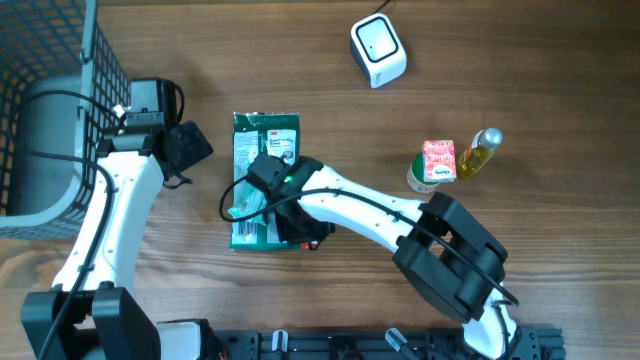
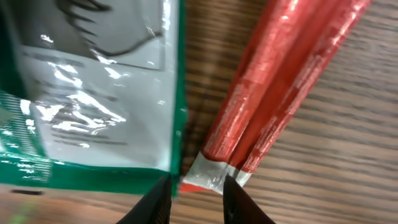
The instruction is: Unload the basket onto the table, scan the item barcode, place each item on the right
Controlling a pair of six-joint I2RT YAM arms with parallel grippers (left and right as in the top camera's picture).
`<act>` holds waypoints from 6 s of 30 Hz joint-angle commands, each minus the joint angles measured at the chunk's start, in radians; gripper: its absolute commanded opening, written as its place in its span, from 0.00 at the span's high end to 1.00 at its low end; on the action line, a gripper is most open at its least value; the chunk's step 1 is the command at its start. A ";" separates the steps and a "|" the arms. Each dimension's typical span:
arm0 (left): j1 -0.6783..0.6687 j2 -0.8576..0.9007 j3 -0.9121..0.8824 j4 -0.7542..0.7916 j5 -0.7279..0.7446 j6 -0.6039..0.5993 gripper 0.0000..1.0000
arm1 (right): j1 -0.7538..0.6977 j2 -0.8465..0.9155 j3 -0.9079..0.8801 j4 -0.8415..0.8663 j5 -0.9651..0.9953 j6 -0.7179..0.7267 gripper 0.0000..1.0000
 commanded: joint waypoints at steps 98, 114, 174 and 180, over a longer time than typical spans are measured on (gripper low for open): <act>0.004 0.008 0.005 0.000 -0.002 -0.010 0.00 | -0.157 -0.081 -0.151 0.025 -0.165 0.014 0.71; 0.004 0.008 0.005 0.000 -0.002 -0.010 0.00 | -0.136 -0.126 -0.163 0.032 -0.153 0.010 0.69; 0.004 0.008 0.005 0.000 -0.002 -0.010 0.00 | -0.097 -0.125 -0.172 0.023 -0.025 0.039 0.67; 0.004 0.008 0.005 0.000 -0.002 -0.010 0.00 | -0.097 -0.125 -0.172 0.023 -0.025 0.038 0.67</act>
